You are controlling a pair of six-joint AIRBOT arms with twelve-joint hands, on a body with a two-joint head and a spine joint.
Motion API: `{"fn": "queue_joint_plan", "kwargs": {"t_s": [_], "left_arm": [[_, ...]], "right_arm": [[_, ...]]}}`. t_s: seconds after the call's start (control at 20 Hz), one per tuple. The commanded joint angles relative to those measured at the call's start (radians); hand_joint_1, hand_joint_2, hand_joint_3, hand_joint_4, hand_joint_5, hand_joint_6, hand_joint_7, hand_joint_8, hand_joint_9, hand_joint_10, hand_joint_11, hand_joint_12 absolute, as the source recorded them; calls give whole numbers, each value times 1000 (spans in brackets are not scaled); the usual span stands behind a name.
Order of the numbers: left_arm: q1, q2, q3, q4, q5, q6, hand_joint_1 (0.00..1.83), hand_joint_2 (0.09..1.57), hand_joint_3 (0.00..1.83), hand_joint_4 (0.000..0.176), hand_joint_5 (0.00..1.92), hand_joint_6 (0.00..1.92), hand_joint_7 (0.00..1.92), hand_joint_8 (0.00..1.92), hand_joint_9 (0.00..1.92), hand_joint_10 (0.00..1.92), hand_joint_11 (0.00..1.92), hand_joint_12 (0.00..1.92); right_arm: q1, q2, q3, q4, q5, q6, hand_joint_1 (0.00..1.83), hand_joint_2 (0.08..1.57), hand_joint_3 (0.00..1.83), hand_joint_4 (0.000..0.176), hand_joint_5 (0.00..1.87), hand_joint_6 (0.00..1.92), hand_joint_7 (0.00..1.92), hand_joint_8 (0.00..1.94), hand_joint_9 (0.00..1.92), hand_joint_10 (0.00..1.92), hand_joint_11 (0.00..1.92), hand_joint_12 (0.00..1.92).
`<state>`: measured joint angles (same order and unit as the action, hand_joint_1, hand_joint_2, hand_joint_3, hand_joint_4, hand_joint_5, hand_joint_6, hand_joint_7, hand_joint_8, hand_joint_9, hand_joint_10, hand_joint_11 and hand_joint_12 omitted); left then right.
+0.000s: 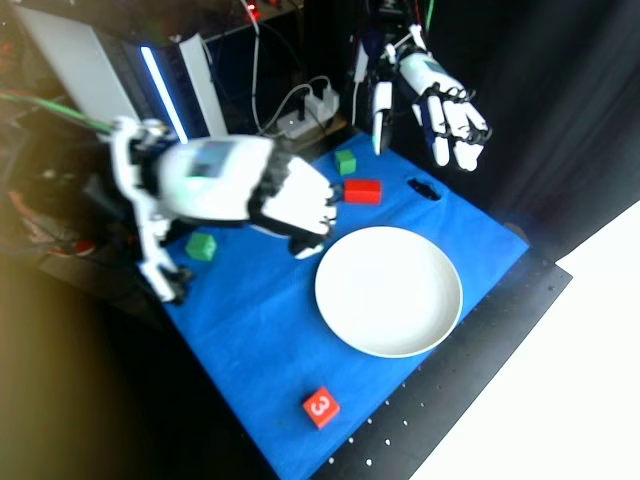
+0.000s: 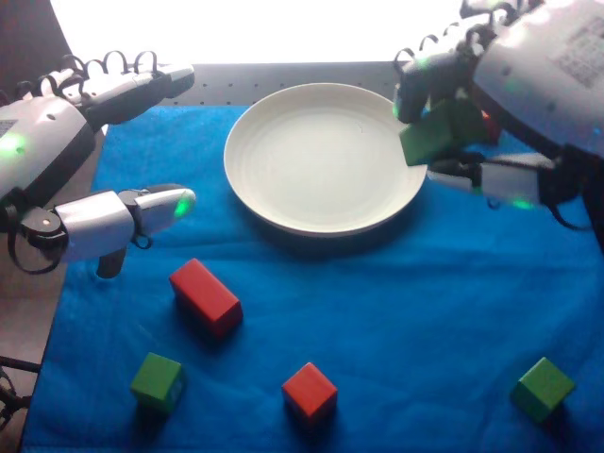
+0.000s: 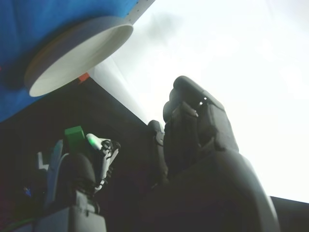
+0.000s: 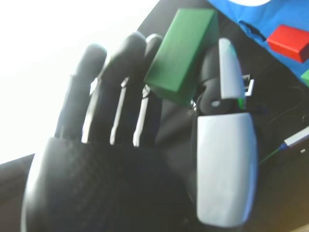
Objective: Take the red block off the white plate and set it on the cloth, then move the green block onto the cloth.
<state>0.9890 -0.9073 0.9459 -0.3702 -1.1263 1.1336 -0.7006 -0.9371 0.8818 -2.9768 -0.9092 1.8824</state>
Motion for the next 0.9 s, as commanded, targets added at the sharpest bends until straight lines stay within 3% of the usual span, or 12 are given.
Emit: {"fn": "queue_joint_plan", "kwargs": {"t_s": [0.0, 0.05, 0.1, 0.2, 0.25, 0.3, 0.35, 0.4, 0.45, 0.5, 0.65, 0.85], "left_arm": [[-5, 7, -3, 10, -127, -2, 645, 1095, 0, 119, 294, 4, 276, 4, 280, 4, 0, 1035], [-5, 8, -3, 9, -127, -2, 647, 1093, 0, 118, 297, 3, 281, 4, 288, 5, 0, 1083], [-5, 8, -3, 9, -127, -2, 620, 1094, 0, 127, 290, 1, 277, 1, 295, 6, 0, 1121], [-3, 9, -4, 9, -129, -2, 601, 1095, 1, 134, 290, 0, 283, 2, 313, 8, 0, 1145], [-1, 10, -5, 7, -132, -2, 590, 1099, 2, 141, 292, 1, 288, 3, 316, 8, 0, 1118], [3, 10, -6, 6, -137, -2, 594, 1095, 0, 144, 302, 5, 299, 6, 318, 8, 0, 1111], [3, 10, -7, 5, -138, -2, 597, 1096, 0, 143, 302, 4, 296, 4, 313, 5, 0, 1110], [4, 10, -7, 5, -138, -2, 608, 1096, 0, 143, 302, 2, 291, 1, 315, 4, 0, 1169], [5, 10, -7, 4, -139, -1, 608, 1108, 3, 131, 292, 1, 271, 0, 302, 1, 0, 1157], [5, 11, -7, 4, -140, -1, 616, 1112, 3, 124, 292, 1, 272, 1, 294, 1, 0, 1093], [5, 11, -9, 3, -143, -1, 623, 1115, 0, 132, 291, 1, 261, 0, 263, 1, 0, 1007], [5, 11, -10, 2, -145, -1, 629, 1114, 0, 116, 284, 4, 267, 2, 281, 3, 0, 1093]], "right_arm": [[0, 2, -11, -35, -139, -3, 1268, 1112, 0, 0, 1059, 621, 978, 1318, 911, 1835, 796, 1921], [-4, 5, -15, -35, -142, -3, 1205, 1070, 0, 0, 1106, 752, 1152, 1447, 961, 1904, 922, 1921], [-5, 5, -16, -35, -142, -3, 1252, 1115, 5, 0, 1051, 663, 971, 1418, 900, 1918, 955, 1921], [-15, 11, -25, -35, -149, -3, 1277, 1103, 0, 0, 1072, 581, 1006, 1287, 932, 1894, 1013, 1921], [-27, 17, -36, -35, -156, -3, 1291, 1073, 0, 0, 1080, 659, 1154, 979, 908, 1698, 921, 1921], [-47, 23, -48, -35, -167, -3, 1299, 1063, 0, 0, 1138, 591, 1210, 859, 897, 1627, 877, 1921], [-53, 24, -50, -35, -170, -3, 1291, 1082, 0, 0, 1157, 486, 1100, 1092, 898, 1717, 905, 1921], [-63, 25, -55, -35, -175, -3, 1292, 1077, 0, 0, 1161, 484, 1101, 1088, 900, 1658, 880, 1921], [-84, 28, -67, -35, -181, -2, 1304, 1052, 0, 0, 1181, 500, 1205, 868, 917, 1476, 856, 1831], [-93, 28, -70, -35, -181, 0, 1307, 1047, 0, 0, 1205, 461, 1220, 838, 925, 1408, 833, 1802], [-166, 25, -76, -35, -181, 97, 1301, 1029, 0, 0, 1196, 505, 1263, 723, 917, 1211, 703, 1697], [-205, 16, -94, -26, -178, 102, 1287, 1018, 0, 0, 1205, 525, 1223, 756, 858, 1208, 480, 1690]]}}
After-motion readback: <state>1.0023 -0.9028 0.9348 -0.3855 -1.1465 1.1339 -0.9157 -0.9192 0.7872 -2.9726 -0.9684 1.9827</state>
